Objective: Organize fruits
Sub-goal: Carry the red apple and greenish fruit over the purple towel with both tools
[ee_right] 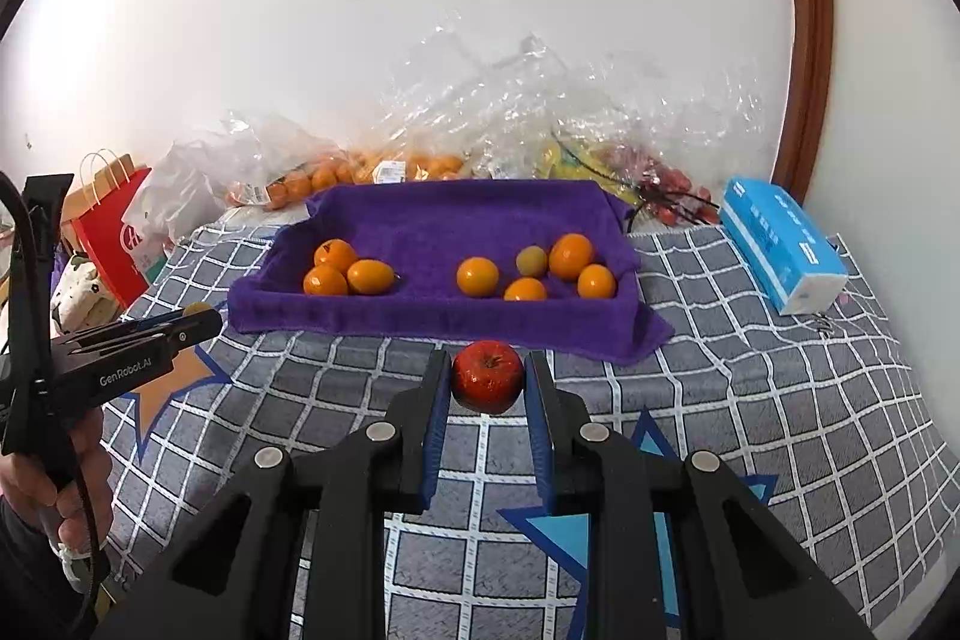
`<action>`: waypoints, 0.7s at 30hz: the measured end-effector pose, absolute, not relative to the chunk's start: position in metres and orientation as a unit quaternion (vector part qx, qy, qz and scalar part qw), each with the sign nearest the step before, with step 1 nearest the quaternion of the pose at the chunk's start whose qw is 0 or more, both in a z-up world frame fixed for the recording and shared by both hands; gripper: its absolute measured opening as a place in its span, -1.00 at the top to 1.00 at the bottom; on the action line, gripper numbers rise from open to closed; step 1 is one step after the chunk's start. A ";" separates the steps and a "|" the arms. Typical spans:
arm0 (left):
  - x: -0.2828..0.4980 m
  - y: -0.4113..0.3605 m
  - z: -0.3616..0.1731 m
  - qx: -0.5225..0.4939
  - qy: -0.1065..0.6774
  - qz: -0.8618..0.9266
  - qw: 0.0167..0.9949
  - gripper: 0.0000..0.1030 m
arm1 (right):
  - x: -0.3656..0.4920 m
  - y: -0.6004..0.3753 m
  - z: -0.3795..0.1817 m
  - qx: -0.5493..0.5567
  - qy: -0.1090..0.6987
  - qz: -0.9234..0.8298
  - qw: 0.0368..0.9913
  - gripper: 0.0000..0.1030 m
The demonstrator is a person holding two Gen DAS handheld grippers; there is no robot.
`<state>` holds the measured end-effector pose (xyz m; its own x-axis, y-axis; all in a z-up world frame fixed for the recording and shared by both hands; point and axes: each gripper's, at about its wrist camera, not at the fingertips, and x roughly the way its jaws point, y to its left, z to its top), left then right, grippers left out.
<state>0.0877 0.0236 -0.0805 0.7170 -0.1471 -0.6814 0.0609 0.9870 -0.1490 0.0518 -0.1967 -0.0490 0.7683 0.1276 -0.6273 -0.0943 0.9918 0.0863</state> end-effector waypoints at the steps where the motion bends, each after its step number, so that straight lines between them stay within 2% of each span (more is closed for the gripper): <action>1: 0.087 0.024 -0.079 -0.059 0.371 -0.058 0.925 0.55 | 0.053 -0.196 -0.047 0.026 0.334 0.060 0.940 0.52; 21: 0.097 0.030 -0.052 -0.054 0.363 -0.056 0.929 0.55 | 0.076 -0.199 -0.025 0.037 0.313 0.057 0.947 0.52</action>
<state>0.0970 0.0300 -0.0520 0.7303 -0.1439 -0.6678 0.0659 0.9878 -0.1408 0.0760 -0.1988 -0.0252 0.7978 0.1300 -0.5887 -0.0843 0.9909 0.1046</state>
